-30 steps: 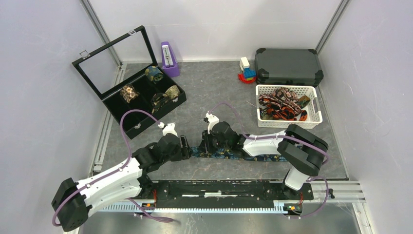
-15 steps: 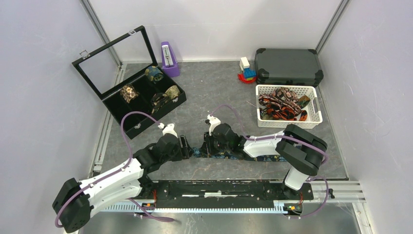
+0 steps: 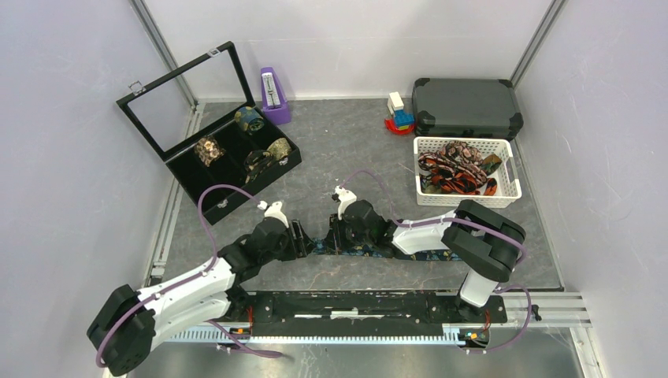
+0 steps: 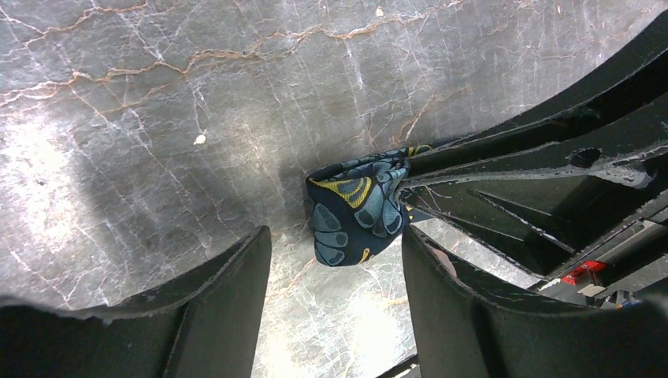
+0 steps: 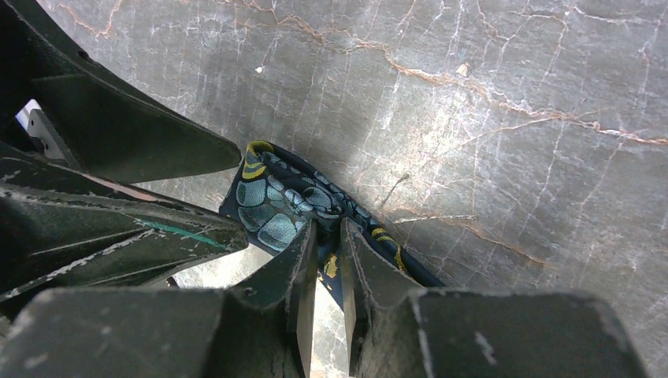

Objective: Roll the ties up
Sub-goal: Roll the tie at the center of the board.

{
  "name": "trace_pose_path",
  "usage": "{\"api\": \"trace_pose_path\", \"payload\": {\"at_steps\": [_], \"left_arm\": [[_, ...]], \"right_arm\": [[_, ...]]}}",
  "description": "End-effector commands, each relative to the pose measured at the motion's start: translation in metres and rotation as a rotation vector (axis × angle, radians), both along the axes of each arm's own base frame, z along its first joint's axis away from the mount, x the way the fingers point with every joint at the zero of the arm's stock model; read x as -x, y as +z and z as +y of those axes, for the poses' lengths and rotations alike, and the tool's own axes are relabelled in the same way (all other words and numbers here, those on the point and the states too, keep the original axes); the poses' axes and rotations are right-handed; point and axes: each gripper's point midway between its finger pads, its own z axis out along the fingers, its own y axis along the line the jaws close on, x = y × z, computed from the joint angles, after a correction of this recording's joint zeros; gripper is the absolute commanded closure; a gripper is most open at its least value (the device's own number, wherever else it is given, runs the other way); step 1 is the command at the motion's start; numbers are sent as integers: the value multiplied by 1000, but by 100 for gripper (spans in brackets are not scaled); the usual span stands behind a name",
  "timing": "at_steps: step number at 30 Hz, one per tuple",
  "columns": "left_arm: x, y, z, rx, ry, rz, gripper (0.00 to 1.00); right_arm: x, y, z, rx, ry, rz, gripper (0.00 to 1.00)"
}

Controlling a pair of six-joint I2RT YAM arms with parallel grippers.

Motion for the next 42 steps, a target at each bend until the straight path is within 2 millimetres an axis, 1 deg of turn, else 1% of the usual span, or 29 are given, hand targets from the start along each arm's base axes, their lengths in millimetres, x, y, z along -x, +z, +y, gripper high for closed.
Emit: {"api": "trace_pose_path", "payload": {"at_steps": [1, 9, 10, 20, 23, 30, 36, 40, 42], "left_arm": [[-5, 3, -7, 49, -23, -35, 34], [-9, -1, -10, 91, -19, -51, 39], [-7, 0, -13, 107, -34, -44, 40], [-5, -5, -14, 144, -14, -29, 47], [-5, -6, -14, 153, -8, -26, 52], [-9, -1, -20, 184, -14, -41, 58], [-11, 6, -21, 200, -9, -60, 69], [-11, 5, -20, 187, -8, -51, 85], [-11, 3, -18, 171, -1, -45, 91]], "right_arm": [[3, -14, -8, 39, -1, -7, 78], [4, -19, -11, 48, -1, -3, 78], [4, -19, -11, 47, -1, -3, 78], [6, -21, -12, 46, -3, 1, 80], [5, -21, -13, 46, -6, 2, 80], [6, -22, -12, 44, -4, 5, 81], [6, -23, -12, 44, -4, 5, 82], [5, -18, -10, 32, -5, -1, 80], [5, -15, -9, 24, -1, -5, 77]]}}
